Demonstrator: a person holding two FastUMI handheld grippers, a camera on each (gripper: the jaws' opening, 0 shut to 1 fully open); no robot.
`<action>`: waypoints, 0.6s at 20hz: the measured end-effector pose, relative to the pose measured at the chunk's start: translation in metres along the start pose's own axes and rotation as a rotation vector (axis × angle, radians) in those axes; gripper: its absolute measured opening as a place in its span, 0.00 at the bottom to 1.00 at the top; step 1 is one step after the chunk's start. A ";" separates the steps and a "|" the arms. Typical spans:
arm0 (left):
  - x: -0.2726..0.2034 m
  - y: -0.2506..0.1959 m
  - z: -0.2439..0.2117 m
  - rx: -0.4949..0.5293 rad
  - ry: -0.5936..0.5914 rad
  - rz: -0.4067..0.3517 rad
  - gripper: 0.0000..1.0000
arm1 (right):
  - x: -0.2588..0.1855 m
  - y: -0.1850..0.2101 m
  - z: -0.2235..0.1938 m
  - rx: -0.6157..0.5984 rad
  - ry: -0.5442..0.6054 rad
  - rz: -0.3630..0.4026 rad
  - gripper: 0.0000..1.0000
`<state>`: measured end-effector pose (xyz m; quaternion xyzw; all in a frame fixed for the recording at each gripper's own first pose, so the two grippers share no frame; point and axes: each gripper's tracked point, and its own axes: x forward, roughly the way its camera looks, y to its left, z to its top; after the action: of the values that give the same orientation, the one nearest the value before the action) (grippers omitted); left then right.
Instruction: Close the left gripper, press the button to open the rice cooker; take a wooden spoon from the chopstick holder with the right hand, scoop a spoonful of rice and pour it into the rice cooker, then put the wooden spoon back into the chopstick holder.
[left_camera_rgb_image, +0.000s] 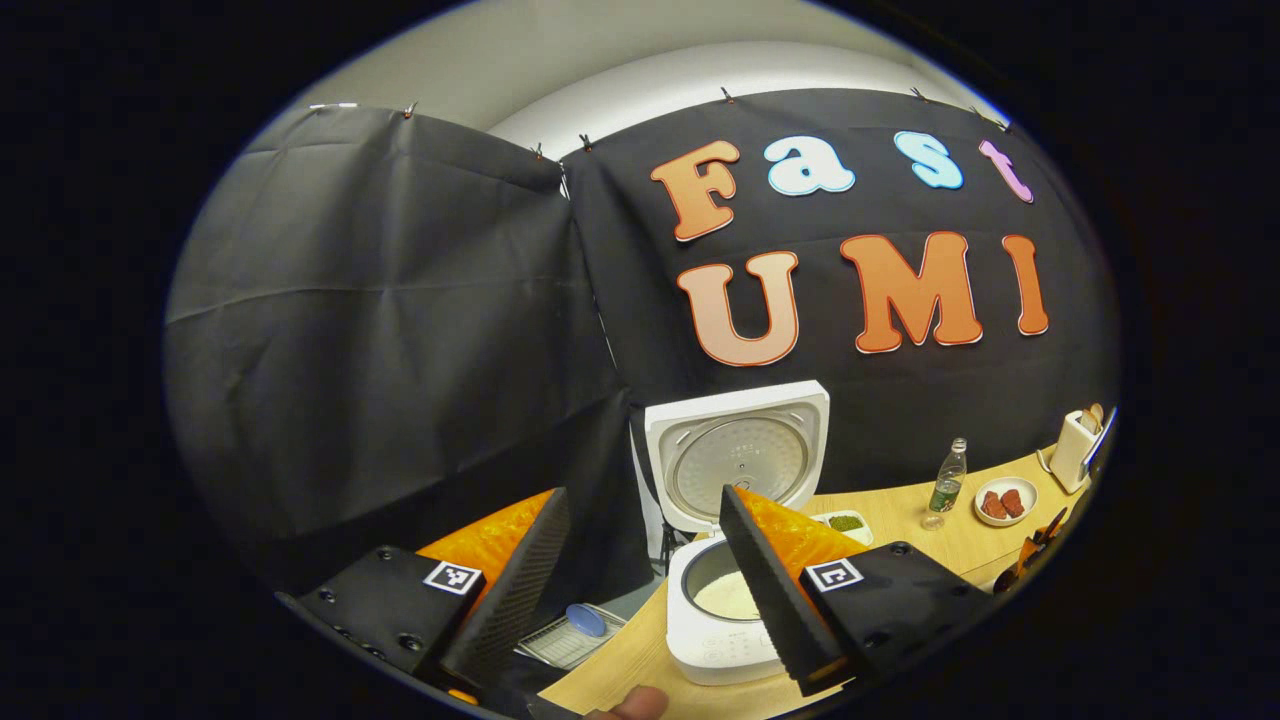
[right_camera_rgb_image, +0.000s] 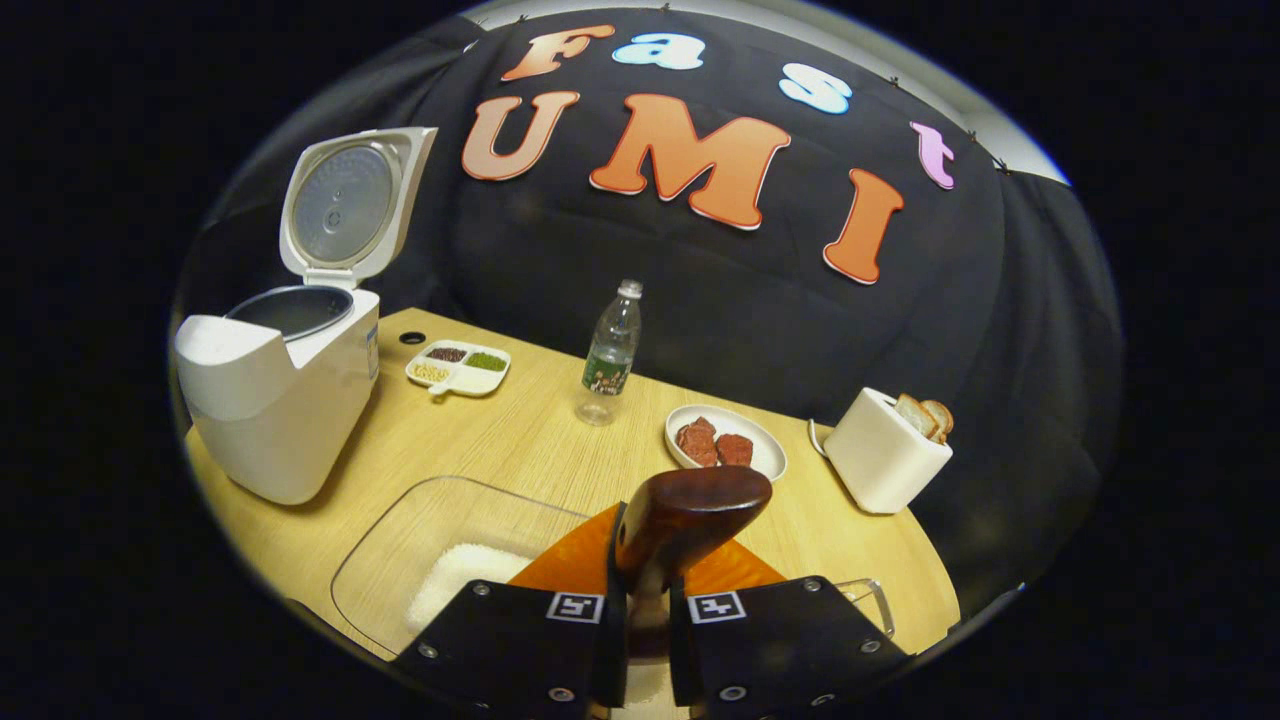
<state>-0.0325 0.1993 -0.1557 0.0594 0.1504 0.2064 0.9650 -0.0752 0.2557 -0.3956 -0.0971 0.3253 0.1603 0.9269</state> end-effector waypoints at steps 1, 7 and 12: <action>0.000 0.001 -0.001 -0.001 0.004 0.001 1.00 | -0.001 0.002 0.001 0.027 -0.007 -0.008 0.17; 0.007 0.007 -0.012 -0.038 0.051 0.012 1.00 | -0.001 0.033 -0.004 0.110 0.011 0.036 0.17; 0.006 0.010 -0.015 -0.023 0.053 0.021 1.00 | -0.009 0.068 0.005 0.273 0.043 0.152 0.17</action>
<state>-0.0358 0.2115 -0.1703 0.0446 0.1731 0.2198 0.9590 -0.1032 0.3178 -0.3911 0.0511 0.3701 0.1822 0.9095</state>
